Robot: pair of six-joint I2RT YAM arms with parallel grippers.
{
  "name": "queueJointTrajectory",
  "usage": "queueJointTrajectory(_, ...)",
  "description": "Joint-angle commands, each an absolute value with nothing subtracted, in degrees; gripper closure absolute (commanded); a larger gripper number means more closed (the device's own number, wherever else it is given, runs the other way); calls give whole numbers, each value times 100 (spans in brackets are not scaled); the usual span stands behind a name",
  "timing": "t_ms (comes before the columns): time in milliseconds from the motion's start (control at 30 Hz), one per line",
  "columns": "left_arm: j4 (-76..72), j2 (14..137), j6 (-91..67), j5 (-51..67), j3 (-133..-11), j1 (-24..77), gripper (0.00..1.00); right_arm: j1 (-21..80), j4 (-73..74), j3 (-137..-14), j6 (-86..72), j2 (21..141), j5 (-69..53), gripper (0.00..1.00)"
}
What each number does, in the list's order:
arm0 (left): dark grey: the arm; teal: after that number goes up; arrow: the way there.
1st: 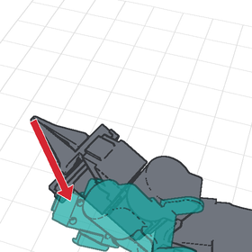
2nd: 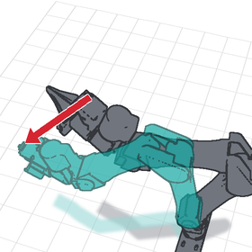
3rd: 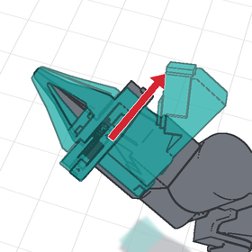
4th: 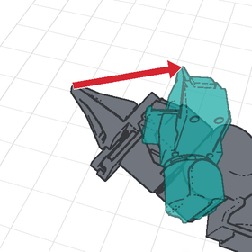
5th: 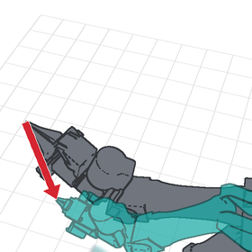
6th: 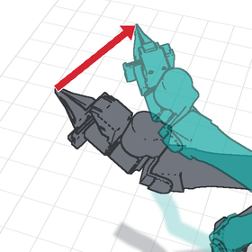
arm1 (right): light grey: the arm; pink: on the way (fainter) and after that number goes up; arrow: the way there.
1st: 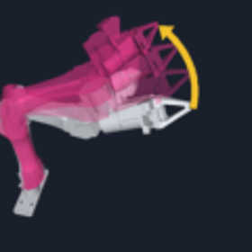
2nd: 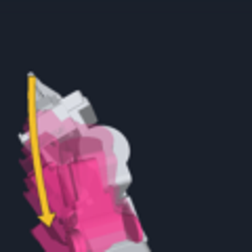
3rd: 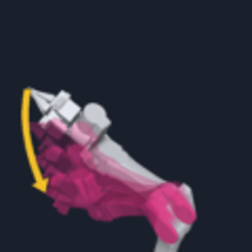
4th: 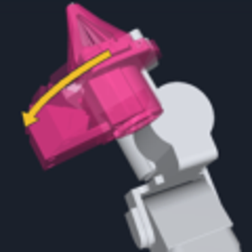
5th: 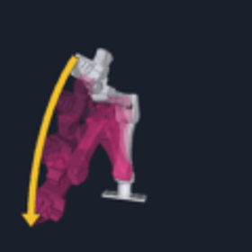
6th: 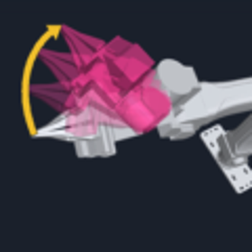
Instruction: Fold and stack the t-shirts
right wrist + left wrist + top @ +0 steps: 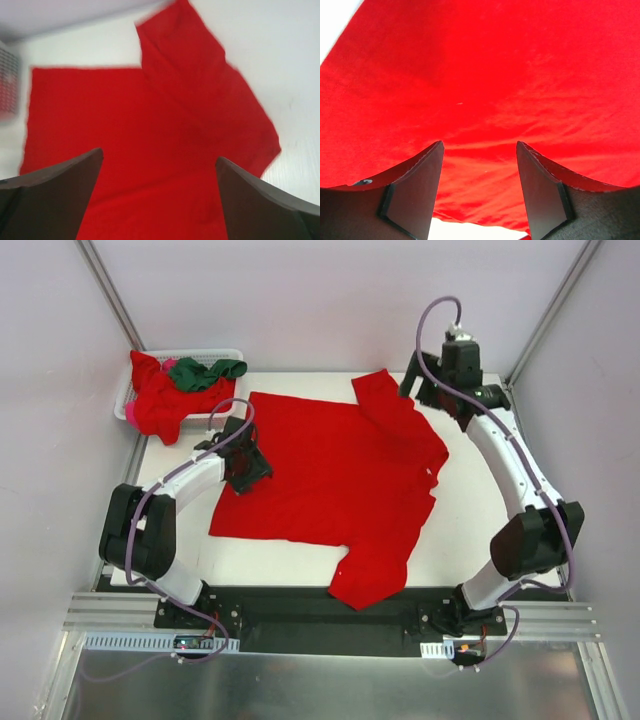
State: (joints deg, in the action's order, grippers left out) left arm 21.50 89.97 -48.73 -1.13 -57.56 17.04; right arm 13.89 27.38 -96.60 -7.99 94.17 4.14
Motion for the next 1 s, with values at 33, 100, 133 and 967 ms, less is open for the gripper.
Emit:
queueJointTrajectory(33,2303,8684,-5124,-404,-5406,1714,39,1380,3928,-8141,-1413,9493,783,0)
queueJointTrajectory(100,2303,8684,-5168,-404,-5186,1688,40,1406,4008,-7624,-1625,9257,633,0)
queueJointTrajectory(133,2311,8701,-5203,-396,-5116,1679,40,1432,3982,-7446,-1809,9168,615,0)
queueJointTrajectory(967,2382,8262,-5335,-466,-4685,1644,39,1258,3191,-5731,-2224,9589,959,0)
